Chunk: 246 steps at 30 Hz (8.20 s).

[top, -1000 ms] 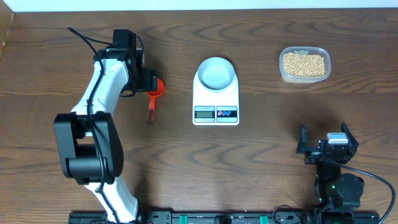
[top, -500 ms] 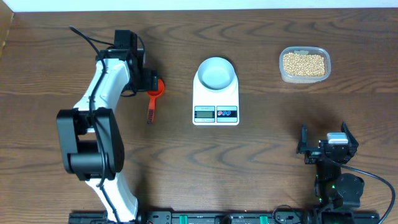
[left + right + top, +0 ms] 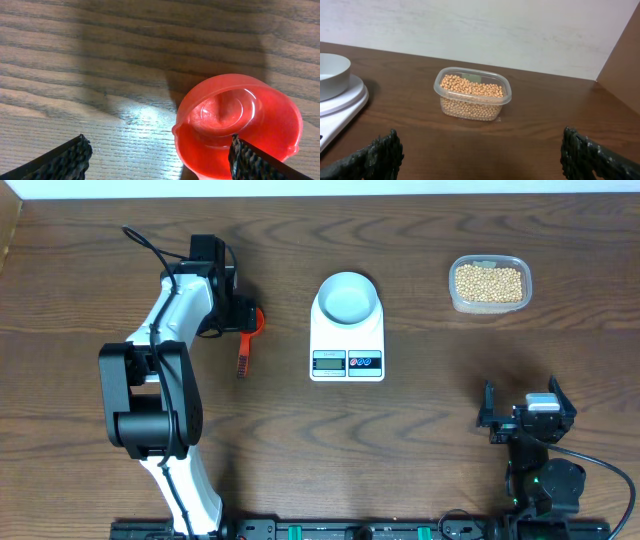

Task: Scoop item into bowl and weigh 50g on scale
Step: 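Lower the left gripper and close it on the red scoop's rim, then lift the red scoop with the left gripper toward the scale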

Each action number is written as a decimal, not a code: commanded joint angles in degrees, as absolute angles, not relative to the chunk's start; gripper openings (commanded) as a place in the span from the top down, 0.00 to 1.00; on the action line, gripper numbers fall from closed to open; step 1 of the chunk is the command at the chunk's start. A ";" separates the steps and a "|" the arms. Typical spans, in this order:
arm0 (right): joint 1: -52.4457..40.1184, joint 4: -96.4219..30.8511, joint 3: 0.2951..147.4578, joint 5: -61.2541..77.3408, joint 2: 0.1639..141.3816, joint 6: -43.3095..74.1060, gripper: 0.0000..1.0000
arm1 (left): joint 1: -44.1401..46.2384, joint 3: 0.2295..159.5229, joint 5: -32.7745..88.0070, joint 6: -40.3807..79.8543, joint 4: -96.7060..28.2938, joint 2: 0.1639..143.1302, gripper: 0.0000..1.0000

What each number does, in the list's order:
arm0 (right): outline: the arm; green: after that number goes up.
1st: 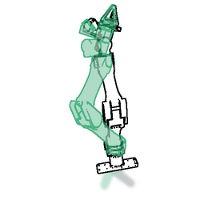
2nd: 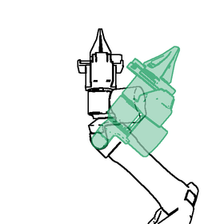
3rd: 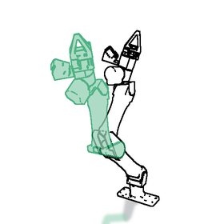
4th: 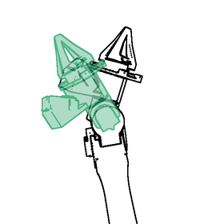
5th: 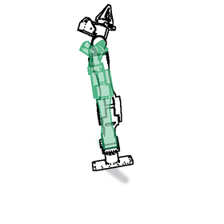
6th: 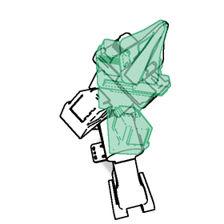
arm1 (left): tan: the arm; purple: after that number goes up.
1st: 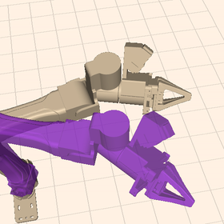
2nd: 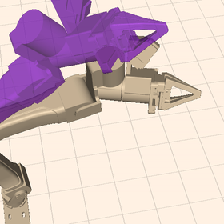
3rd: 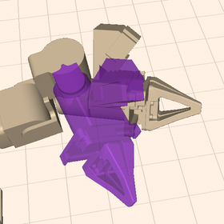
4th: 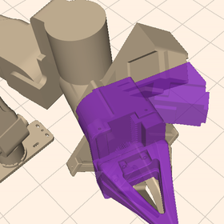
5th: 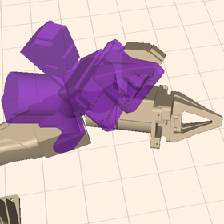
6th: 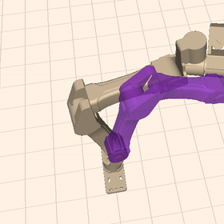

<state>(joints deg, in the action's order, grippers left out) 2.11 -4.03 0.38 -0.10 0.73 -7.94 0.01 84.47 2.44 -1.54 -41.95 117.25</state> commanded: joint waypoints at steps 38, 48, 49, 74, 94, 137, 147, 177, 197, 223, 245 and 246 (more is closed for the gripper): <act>1.83 -4.27 0.32 -0.93 0.54 -7.33 0.01 | -0.32 81.76 2.15 -2.11 -39.53 117.89 0.10; 1.83 -4.27 0.32 -0.93 0.54 -7.33 0.01 | -0.32 81.76 2.15 -2.11 -39.53 117.89 0.22; 1.83 -4.27 0.32 -0.93 0.54 -7.33 0.01 | -0.32 81.76 2.15 -2.11 -39.51 117.89 0.24; 1.83 -4.27 0.32 -0.93 0.54 -7.31 0.01 | -0.32 81.76 2.15 -2.09 -39.55 117.89 0.53; 1.83 -4.27 0.32 -0.93 0.54 -7.31 0.01 | -0.30 81.76 2.15 -2.09 -39.51 117.89 0.77; 1.83 -4.27 0.32 -0.93 0.54 -7.33 0.01 | -0.30 81.21 2.61 -0.10 -38.63 117.99 0.90; 1.83 -4.27 0.32 -0.93 0.54 -7.31 0.01 | -0.30 81.21 2.59 -0.10 -38.44 117.97 0.92; 1.83 -4.27 0.32 -0.93 0.54 -7.31 0.01 | -0.32 81.30 2.57 0.10 -41.34 99.74 0.93; 1.83 -4.27 0.32 -0.93 0.54 -7.31 0.01 | -0.32 81.30 2.59 19.79 -49.21 92.84 0.93; 1.83 -4.27 0.32 -0.93 0.54 -7.31 0.01 | -0.30 81.28 28.53 50.54 -61.78 92.84 0.93; 1.83 -4.23 0.32 -0.93 0.54 -7.31 0.01 | -0.30 81.28 35.59 55.61 -64.18 92.84 0.93; 1.83 -4.23 0.32 -0.93 0.54 -7.31 0.01 | -0.30 81.28 35.59 55.61 -64.36 92.84 0.93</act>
